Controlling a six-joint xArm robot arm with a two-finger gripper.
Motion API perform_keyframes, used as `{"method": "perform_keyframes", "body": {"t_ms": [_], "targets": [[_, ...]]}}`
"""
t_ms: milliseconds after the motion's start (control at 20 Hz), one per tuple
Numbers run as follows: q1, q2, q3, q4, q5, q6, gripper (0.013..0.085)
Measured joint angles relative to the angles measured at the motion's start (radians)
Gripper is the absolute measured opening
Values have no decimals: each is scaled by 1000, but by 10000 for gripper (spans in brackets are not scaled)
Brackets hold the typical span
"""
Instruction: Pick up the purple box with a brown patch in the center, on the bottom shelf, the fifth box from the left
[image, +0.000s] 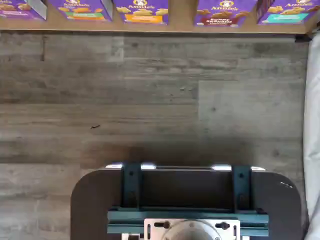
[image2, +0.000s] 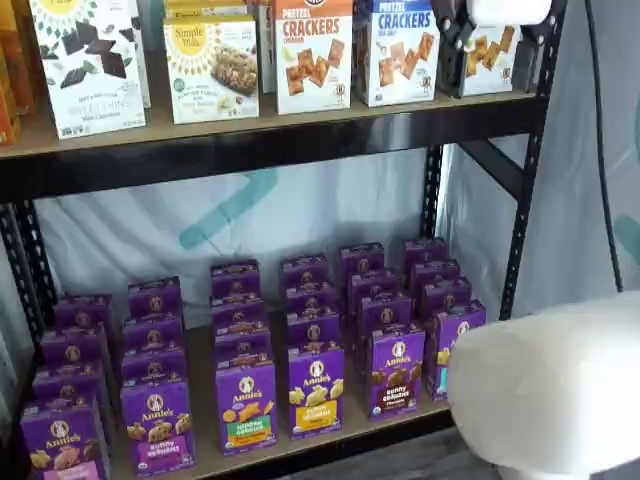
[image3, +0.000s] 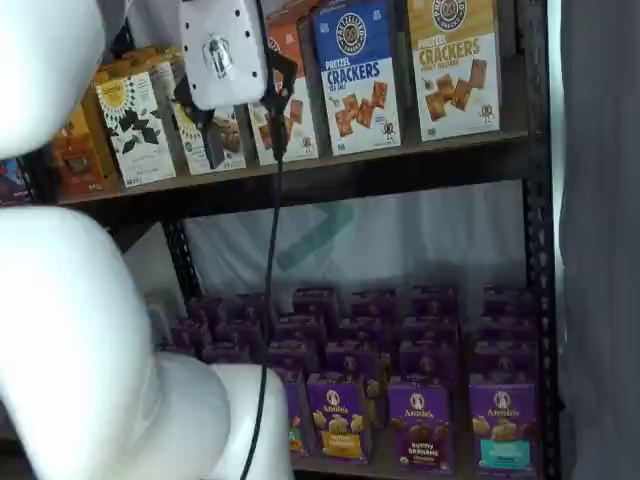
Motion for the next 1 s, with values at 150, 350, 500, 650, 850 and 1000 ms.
{"method": "perform_keyframes", "body": {"t_ms": [150, 350, 500, 650, 850, 1000], "targets": [[67, -48, 44, -76, -82, 38, 850], [71, -49, 50, -79, -95, 43, 850], [64, -48, 66, -66, -107, 42, 850], [47, -52, 98, -42, -137, 33, 850], [32, -52, 139, -28, -175, 22, 850], [8, -52, 170, -17, -204, 1, 850]]}}
